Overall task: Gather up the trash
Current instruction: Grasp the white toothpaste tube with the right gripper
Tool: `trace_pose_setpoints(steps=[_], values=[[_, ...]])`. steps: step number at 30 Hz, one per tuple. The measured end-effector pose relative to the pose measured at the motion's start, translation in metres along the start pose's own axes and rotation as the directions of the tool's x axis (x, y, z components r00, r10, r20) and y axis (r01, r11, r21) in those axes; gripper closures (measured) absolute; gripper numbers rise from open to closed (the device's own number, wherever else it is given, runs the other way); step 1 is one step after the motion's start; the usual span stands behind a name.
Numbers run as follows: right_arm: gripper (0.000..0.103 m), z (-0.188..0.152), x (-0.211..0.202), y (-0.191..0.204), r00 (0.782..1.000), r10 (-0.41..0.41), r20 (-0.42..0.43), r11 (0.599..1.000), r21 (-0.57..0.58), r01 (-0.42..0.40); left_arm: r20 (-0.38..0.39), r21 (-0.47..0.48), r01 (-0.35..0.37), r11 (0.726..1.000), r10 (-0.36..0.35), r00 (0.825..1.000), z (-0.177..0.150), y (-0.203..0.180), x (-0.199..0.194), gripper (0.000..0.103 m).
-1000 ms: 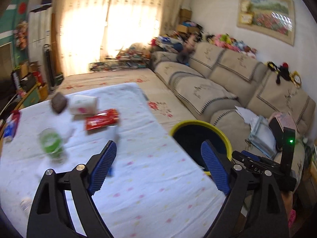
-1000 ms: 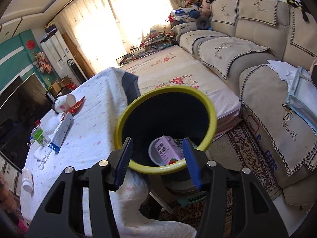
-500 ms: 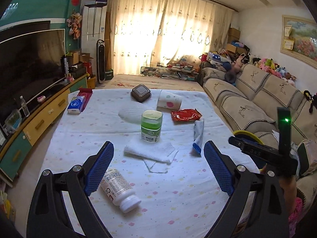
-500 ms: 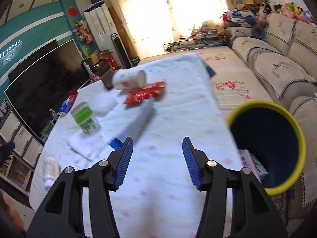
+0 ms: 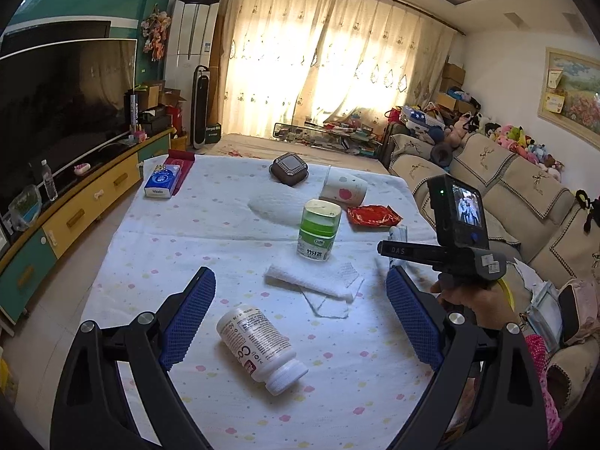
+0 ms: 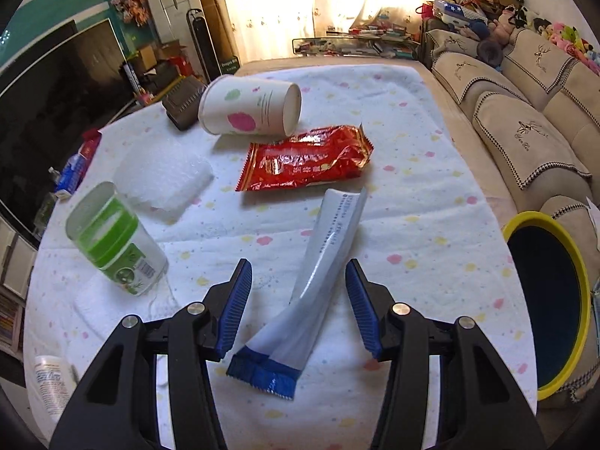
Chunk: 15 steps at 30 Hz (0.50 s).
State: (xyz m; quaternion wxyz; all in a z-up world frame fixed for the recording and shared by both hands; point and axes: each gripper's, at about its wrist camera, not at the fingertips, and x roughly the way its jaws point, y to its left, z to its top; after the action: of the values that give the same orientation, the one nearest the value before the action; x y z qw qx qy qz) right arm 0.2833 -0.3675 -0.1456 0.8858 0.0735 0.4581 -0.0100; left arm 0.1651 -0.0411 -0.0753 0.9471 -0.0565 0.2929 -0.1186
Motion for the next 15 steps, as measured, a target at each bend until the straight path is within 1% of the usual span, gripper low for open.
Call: trace_pose_setpoints(steps=[1, 4, 5, 7, 11, 15], values=[[0.054, 0.000, 0.003, 0.002, 1.000, -0.005, -0.004, 1.000, -0.003, 0.005, -0.002, -0.002, 0.001, 1.000, -0.001, 1.000, 0.000, 0.001, 0.001, 0.012], [0.068, -0.002, 0.009, 0.006, 1.000, -0.011, -0.020, 1.000, -0.009, 0.011, -0.006, -0.002, 0.003, 1.000, -0.003, 1.000, -0.001, 0.003, 0.002, 0.012], [0.076, -0.003, 0.008, 0.006, 1.000, -0.019, -0.010, 1.000, -0.012, 0.019, -0.008, -0.002, 0.004, 1.000, -0.004, 1.000, -0.001, 0.003, 0.003, 0.012], [0.083, -0.004, 0.007, 0.004, 1.000, -0.016, -0.008, 1.000, -0.008, 0.016, -0.011, -0.002, 0.005, 1.000, -0.005, 1.000, -0.001, 0.003, 0.004, 0.012], [0.086, -0.007, 0.004, -0.005, 1.000, 0.006, -0.005, 1.000, 0.008, -0.006, -0.018, 0.000, 0.006, 1.000, -0.006, 1.000, -0.003, 0.001, 0.007, 0.012], [0.086, -0.012, -0.006, -0.015, 1.000, 0.028, 0.014, 0.999, 0.031, -0.028, -0.022, 0.009, 0.006, 1.000, -0.006, 1.000, -0.003, -0.002, 0.008, 0.012]])
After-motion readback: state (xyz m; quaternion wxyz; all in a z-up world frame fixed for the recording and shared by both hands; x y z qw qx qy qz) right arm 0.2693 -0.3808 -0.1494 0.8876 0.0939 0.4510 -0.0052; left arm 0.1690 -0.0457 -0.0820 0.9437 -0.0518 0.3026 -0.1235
